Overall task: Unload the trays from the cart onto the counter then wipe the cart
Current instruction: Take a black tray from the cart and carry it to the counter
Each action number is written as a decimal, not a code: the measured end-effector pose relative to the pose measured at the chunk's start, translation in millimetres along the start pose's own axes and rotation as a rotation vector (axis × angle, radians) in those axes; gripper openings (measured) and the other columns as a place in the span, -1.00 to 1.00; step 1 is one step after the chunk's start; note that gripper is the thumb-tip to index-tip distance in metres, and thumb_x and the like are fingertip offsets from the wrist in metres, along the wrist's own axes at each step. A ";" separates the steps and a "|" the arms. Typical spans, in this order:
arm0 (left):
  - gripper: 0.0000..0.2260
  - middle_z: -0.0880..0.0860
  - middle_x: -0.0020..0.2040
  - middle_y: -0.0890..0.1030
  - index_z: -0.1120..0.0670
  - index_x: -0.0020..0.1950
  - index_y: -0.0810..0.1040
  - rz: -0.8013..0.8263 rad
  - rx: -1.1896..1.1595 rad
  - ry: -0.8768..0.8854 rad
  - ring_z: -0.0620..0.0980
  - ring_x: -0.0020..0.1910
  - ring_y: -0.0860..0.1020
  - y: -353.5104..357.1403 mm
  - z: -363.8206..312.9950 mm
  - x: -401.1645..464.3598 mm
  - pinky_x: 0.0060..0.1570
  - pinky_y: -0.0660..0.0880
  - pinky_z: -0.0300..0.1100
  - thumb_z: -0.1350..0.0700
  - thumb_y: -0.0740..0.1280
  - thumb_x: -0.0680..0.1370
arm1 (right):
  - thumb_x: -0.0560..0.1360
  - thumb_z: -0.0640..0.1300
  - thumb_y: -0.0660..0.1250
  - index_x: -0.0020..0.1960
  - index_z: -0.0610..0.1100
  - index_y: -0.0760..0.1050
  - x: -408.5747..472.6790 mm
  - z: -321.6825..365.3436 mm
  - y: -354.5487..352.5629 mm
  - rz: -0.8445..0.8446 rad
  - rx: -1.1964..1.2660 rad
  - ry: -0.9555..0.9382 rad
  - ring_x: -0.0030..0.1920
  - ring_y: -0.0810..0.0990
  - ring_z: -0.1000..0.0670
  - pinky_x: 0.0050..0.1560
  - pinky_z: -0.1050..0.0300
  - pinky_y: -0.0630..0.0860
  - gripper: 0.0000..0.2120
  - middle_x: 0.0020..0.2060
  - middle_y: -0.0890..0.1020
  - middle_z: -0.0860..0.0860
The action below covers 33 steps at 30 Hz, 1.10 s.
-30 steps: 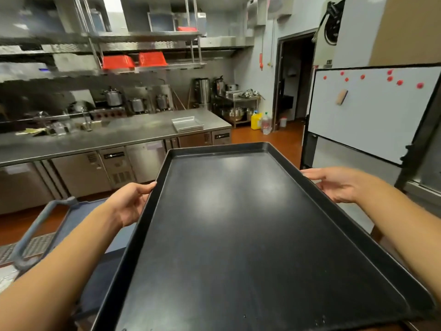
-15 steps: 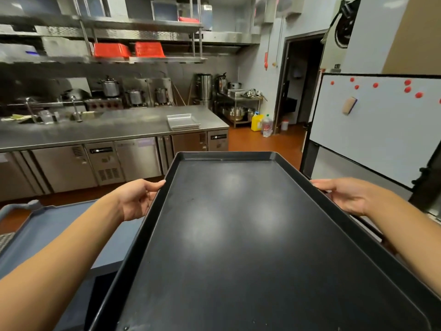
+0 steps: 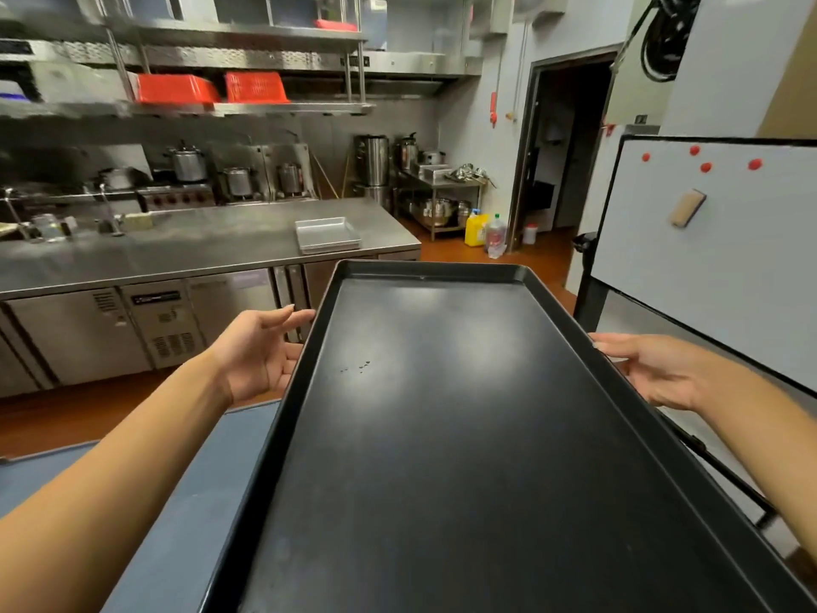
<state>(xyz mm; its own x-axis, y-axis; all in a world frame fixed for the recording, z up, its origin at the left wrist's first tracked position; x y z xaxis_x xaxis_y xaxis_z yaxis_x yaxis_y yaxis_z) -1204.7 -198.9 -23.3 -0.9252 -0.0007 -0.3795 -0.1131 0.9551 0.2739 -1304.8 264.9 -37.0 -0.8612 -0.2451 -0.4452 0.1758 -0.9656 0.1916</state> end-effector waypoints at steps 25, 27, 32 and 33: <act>-0.38 0.38 0.32 0.58 -0.05 0.49 0.47 -0.183 -0.164 -0.080 0.42 0.08 0.67 75.3 -74.8 311.4 0.00 0.59 0.25 -0.38 0.21 0.54 | 0.60 -0.29 0.31 0.34 -0.17 0.58 354.2 202.9 -99.8 0.168 -0.197 0.058 0.36 0.58 -0.20 0.18 -0.12 0.62 -0.68 0.19 0.69 -0.21; -0.40 0.38 0.30 0.59 -0.04 0.45 0.50 -0.226 -0.164 -0.072 0.40 0.06 0.67 71.9 -83.9 328.5 0.06 0.55 0.26 -0.37 0.22 0.54 | 0.63 -0.29 0.28 0.36 -0.17 0.57 382.8 214.4 -98.0 0.174 -0.212 0.060 0.35 0.58 -0.21 0.34 -0.15 0.55 -0.68 0.19 0.69 -0.21; -0.41 0.39 0.28 0.59 -0.04 0.44 0.51 -0.327 -0.156 -0.050 0.38 0.12 0.64 48.8 -109.9 375.5 0.16 0.49 0.25 -0.34 0.24 0.54 | 0.64 -0.31 0.25 0.40 -0.17 0.53 460.2 237.8 -79.0 0.193 -0.229 0.066 0.29 0.63 -0.19 0.35 -0.16 0.54 -0.65 0.19 0.70 -0.21; -0.41 0.39 0.29 0.59 -0.04 0.45 0.50 -0.343 -0.158 -0.048 0.39 0.15 0.62 41.9 -116.1 386.8 0.17 0.48 0.26 -0.35 0.24 0.54 | 0.64 -0.31 0.25 0.40 -0.17 0.53 477.1 243.0 -72.9 0.202 -0.232 0.066 0.29 0.63 -0.19 0.35 -0.16 0.55 -0.65 0.19 0.70 -0.21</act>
<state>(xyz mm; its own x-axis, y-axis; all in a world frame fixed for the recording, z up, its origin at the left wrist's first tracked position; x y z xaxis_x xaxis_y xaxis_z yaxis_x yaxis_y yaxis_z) -1609.4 -193.5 -56.0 -0.8062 -0.2951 -0.5128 -0.4713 0.8443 0.2550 -1844.4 239.4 -50.8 -0.7662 -0.4320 -0.4756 0.4508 -0.8889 0.0811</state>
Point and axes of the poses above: each hand's wrist, its own x-axis towards the middle knuckle, its own y-axis out of the palm, z = x × y, the point moved 9 cm from there along x, towards the middle knuckle
